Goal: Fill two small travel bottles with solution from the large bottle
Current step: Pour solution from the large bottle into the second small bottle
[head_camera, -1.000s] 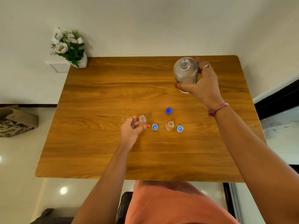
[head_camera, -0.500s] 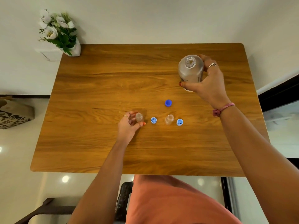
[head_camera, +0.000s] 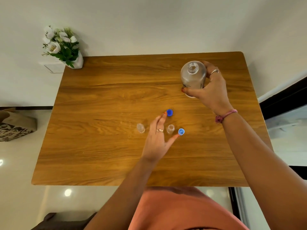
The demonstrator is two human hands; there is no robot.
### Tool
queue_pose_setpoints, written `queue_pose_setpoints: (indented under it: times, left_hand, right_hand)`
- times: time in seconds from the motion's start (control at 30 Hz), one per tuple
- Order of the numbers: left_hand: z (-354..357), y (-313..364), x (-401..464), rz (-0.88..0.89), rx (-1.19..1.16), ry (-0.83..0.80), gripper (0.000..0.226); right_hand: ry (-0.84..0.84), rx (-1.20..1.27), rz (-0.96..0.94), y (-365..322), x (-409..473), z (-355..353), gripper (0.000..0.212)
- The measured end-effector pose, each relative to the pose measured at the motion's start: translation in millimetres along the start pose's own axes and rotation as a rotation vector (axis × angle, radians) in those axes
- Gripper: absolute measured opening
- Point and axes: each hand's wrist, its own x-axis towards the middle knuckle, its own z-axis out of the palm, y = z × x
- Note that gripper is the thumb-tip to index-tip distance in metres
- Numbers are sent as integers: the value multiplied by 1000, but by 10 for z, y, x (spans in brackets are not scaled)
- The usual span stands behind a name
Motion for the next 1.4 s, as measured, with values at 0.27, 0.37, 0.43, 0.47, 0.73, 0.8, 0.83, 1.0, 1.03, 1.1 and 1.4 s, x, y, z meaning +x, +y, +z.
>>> queue_pose_setpoints:
  times: [0.27, 0.37, 0.43, 0.47, 0.73, 0.8, 0.83, 1.0, 1.03, 1.1, 1.4]
  left_hand:
    - [318, -54, 213, -315, -6, -249, 73]
    - [371, -71, 216, -327, 2, -213, 61]
    - [383, -70, 218, -340, -4, -187, 55]
    - [382, -60, 222, -354, -17, -170, 54]
    - [94, 230, 398, -424, -312, 71, 63]
    - [-68, 353, 468, -404, -392, 124, 60]
    - [-154, 412, 503, -392, -426, 149, 59]
    - [-575, 621, 663, -302, -563, 253, 43]
    - [-665, 663, 700, -281, -578, 262, 42]
    - [-844, 740, 770, -241, -594, 282, 40]
    - [-1574, 1025, 1026, -102, -723, 364, 41]
  right_hand:
    - [-15, 9, -26, 49, 36, -108, 87]
    - [-23, 8, -33, 91, 65, -135, 87]
    - [-26, -3, -38, 97, 86, -159, 87]
    - [-27, -6, -39, 95, 97, -175, 87]
    - [-20, 3, -57, -23, 198, -254, 85]
    - [-17, 5, -75, -93, 219, -265, 85]
    - [-17, 2, -86, -132, 228, -270, 85]
    - [-19, -25, -120, -379, 270, -265, 85]
    - [-17, -30, -128, -439, 279, -259, 85]
    - [-10, -36, -146, -557, 294, -249, 84]
    - [68, -198, -291, -1214, 390, -338, 76]
